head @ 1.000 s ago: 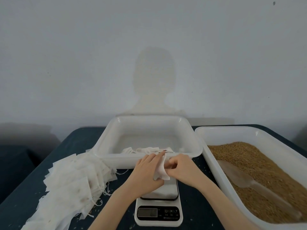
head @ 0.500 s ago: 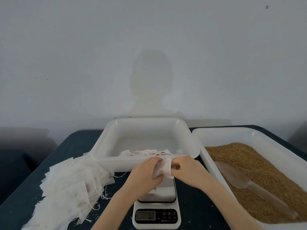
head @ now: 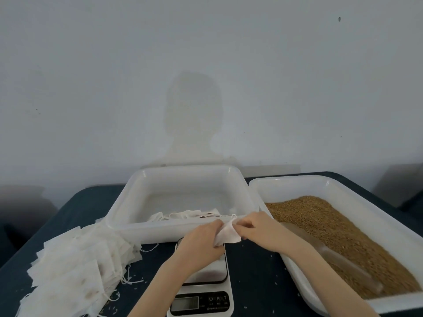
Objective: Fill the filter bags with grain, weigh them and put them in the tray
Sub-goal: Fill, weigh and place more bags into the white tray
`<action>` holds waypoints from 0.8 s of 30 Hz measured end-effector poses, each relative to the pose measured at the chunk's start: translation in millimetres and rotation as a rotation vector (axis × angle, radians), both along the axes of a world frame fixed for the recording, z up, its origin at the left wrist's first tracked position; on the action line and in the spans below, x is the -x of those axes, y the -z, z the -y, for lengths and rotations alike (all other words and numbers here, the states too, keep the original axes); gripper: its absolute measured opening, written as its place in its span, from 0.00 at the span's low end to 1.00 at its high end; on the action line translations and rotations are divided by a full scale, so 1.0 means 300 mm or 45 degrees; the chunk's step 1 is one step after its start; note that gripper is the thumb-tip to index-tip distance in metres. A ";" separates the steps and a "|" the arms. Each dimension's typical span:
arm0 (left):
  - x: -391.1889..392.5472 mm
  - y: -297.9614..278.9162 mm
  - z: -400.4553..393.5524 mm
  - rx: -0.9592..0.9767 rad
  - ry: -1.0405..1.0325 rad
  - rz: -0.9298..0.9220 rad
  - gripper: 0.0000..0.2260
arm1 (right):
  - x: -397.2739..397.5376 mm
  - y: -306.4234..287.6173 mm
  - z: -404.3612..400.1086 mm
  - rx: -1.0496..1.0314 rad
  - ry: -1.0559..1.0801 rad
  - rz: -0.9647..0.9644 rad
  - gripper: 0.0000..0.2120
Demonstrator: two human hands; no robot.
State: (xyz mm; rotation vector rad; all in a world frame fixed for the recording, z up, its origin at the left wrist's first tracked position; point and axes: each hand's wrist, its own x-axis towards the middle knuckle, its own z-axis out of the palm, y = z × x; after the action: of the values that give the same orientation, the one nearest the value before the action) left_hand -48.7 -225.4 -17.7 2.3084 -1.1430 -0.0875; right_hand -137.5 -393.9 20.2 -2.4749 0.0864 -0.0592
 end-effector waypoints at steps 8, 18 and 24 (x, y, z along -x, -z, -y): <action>0.026 0.017 0.063 0.049 0.013 -0.078 0.08 | 0.054 -0.039 0.078 -0.102 -0.023 0.015 0.23; 0.031 0.022 0.087 0.144 0.057 -0.235 0.10 | 0.173 0.006 0.400 0.454 0.515 -0.102 0.08; 0.051 0.021 0.110 0.130 0.115 -0.226 0.10 | 0.273 0.086 0.553 0.679 0.515 -0.691 0.19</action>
State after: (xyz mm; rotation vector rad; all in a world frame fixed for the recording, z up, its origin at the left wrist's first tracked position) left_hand -63.8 -258.4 -23.9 2.1133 -1.1336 -0.2565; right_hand -219.3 -559.9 -5.5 -2.8873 0.9050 0.4764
